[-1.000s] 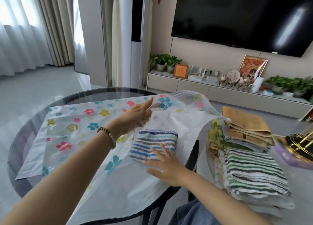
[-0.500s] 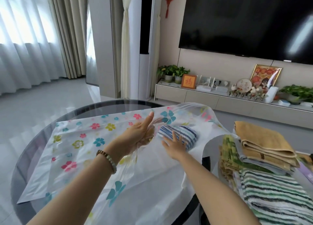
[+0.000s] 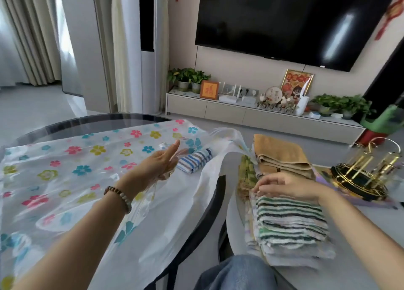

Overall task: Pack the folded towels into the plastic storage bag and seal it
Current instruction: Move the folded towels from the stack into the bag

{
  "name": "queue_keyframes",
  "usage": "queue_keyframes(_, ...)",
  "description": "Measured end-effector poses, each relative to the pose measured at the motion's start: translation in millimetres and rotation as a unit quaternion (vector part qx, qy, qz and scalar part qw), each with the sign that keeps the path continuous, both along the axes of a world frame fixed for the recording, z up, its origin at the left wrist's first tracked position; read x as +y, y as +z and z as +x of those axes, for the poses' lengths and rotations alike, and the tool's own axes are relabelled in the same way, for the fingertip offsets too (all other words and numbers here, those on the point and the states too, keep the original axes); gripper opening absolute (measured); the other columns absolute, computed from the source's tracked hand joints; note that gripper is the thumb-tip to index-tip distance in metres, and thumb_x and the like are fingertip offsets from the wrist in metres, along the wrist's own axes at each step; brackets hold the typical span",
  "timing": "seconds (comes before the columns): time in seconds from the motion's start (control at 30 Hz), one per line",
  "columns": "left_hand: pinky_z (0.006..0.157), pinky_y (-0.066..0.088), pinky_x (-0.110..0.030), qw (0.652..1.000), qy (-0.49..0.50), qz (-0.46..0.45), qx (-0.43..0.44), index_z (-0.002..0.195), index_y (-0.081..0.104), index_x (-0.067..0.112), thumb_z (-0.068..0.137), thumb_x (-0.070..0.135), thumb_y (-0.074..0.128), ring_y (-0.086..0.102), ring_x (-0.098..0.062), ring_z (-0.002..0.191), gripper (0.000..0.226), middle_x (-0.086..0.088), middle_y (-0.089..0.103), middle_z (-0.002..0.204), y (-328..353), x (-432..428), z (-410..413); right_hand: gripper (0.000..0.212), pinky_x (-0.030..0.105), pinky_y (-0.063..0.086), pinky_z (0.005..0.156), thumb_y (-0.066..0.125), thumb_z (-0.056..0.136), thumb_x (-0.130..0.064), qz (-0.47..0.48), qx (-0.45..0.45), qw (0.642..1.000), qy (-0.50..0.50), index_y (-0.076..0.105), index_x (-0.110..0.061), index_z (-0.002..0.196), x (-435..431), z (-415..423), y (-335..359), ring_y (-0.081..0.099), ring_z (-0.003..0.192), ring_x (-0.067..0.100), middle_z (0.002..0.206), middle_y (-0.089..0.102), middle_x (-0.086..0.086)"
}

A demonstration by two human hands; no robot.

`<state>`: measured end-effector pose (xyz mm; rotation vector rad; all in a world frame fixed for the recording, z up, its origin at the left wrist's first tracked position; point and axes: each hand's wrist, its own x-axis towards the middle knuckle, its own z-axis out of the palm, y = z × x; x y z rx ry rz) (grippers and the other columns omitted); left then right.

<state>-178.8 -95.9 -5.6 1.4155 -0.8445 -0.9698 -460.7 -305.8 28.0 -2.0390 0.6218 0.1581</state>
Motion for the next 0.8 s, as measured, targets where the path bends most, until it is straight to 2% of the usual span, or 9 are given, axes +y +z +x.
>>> queue_keyframes(0.03, 0.042, 0.019, -0.019, 1.0, 0.002, 0.004, 0.002, 0.104, 0.067, 0.026, 0.081, 0.068, 0.042, 0.022, -0.005, 0.045, 0.054, 0.008, 0.028, 0.051, -3.4, -3.2, -1.9, 0.033, 0.017, 0.05, 0.09, 0.066, 0.084, -0.031, -0.033, 0.012, 0.999, -0.036, 0.066, -0.013, 0.112, -9.9, -15.6, -3.6, 0.062, 0.113, 0.02, 0.117, 0.069, 0.005)
queue_keyframes(0.1, 0.04, 0.021, -0.017, 1.0, 0.007, 0.016, -0.004, 0.107, 0.064, 0.019, 0.079, 0.07, 0.043, 0.023, -0.005, 0.044, 0.062, 0.008, 0.029, 0.05, -8.8, -8.7, -7.0, 0.038, 0.008, 0.044, 0.086, 0.067, 0.084, -0.036, -0.102, 0.068, 0.99, -0.066, 0.061, -0.021, 0.118, -25.0, -36.9, -13.2, 0.057, 0.114, 0.01, 0.126, 0.062, -0.004)
queue_keyframes(0.17, 0.04, 0.023, -0.017, 1.0, 0.006, 0.019, -0.006, 0.098, 0.068, 0.026, 0.081, 0.069, 0.041, 0.025, -0.005, 0.043, 0.054, 0.008, 0.03, 0.051, -11.7, -12.0, -11.5, 0.054, 0.014, 0.035, 0.095, 0.065, 0.082, -0.048, -0.153, 0.129, 0.977, -0.067, 0.051, -0.027, 0.129, -36.6, -47.2, -24.3, 0.048, 0.118, 0.005, 0.134, 0.051, -0.009)
queue_keyframes(0.27, 0.039, 0.023, -0.017, 0.999, 0.018, 0.029, -0.015, 0.096, 0.067, 0.026, 0.078, 0.072, 0.04, 0.025, -0.005, 0.042, 0.056, 0.009, 0.031, 0.05, -13.7, -13.6, -13.4, 0.071, 0.022, 0.03, 0.105, 0.063, 0.079, -0.057, -0.181, 0.17, 0.966, -0.066, 0.042, -0.027, 0.139, -47.8, -47.6, -36.4, 0.04, 0.131, 0.011, 0.146, 0.041, -0.007)
queue_keyframes(0.47, 0.037, 0.026, -0.016, 0.999, 0.019, 0.036, -0.006, 0.104, 0.064, 0.023, 0.073, 0.074, 0.044, 0.026, -0.005, 0.041, 0.062, 0.008, 0.034, 0.048, -15.4, -12.7, -9.8, 0.099, 0.032, 0.026, 0.113, 0.058, 0.07, -0.074, -0.192, 0.24, 0.95, -0.057, 0.033, -0.017, 0.146, -62.1, -27.3, -36.3, 0.033, 0.14, 0.019, 0.155, 0.031, 0.001)
queue_keyframes(0.6, 0.036, 0.027, -0.016, 0.999, 0.023, 0.043, -0.005, 0.087, 0.065, 0.022, 0.071, 0.074, 0.045, 0.027, -0.005, 0.039, 0.058, 0.009, 0.034, 0.047, -13.3, -13.2, -7.1, 0.105, 0.032, 0.029, 0.108, 0.059, 0.065, -0.078, -0.211, 0.266, 0.939, -0.047, 0.032, -0.016, 0.146, -65.0, -21.6, -39.0, 0.034, 0.139, 0.022, 0.154, 0.031, 0.003)
queue_keyframes(0.67, 0.035, 0.028, -0.016, 0.999, 0.028, 0.045, -0.005, 0.091, 0.066, 0.023, 0.069, 0.075, 0.046, 0.029, -0.005, 0.038, 0.06, 0.009, 0.037, 0.047, -12.6, -12.9, -5.5, 0.105, 0.032, 0.03, 0.109, 0.067, 0.063, -0.071, -0.211, 0.247, 0.945, -0.051, 0.032, -0.015, 0.145, -65.8, -22.1, -39.5, 0.037, 0.137, 0.021, 0.152, 0.034, 0.002)
queue_keyframes(0.73, 0.035, 0.031, -0.015, 0.998, 0.038, 0.051, -0.013, 0.096, 0.068, 0.03, 0.063, 0.079, 0.047, 0.034, -0.005, 0.037, 0.063, 0.011, 0.041, 0.046, -12.1, -12.2, -4.3, 0.096, 0.032, 0.038, 0.107, 0.072, 0.058, -0.07, -0.216, 0.23, 0.948, -0.043, 0.047, -0.017, 0.134, -66.6, -23.5, -36.0, 0.05, 0.126, 0.018, 0.142, 0.049, -0.001)
queue_keyframes(0.8, 0.036, 0.031, -0.014, 0.998, 0.039, 0.05, -0.023, 0.088, 0.073, 0.04, 0.061, 0.08, 0.046, 0.034, -0.004, 0.037, 0.056, 0.011, 0.041, 0.045, -11.1, -10.7, -2.3, 0.08, 0.03, 0.049, 0.096, 0.072, 0.05, -0.073, -0.206, 0.222, 0.953, -0.018, 0.063, -0.024, 0.113, -65.9, -25.0, -26.6, 0.064, 0.105, 0.011, 0.123, 0.066, -0.004)
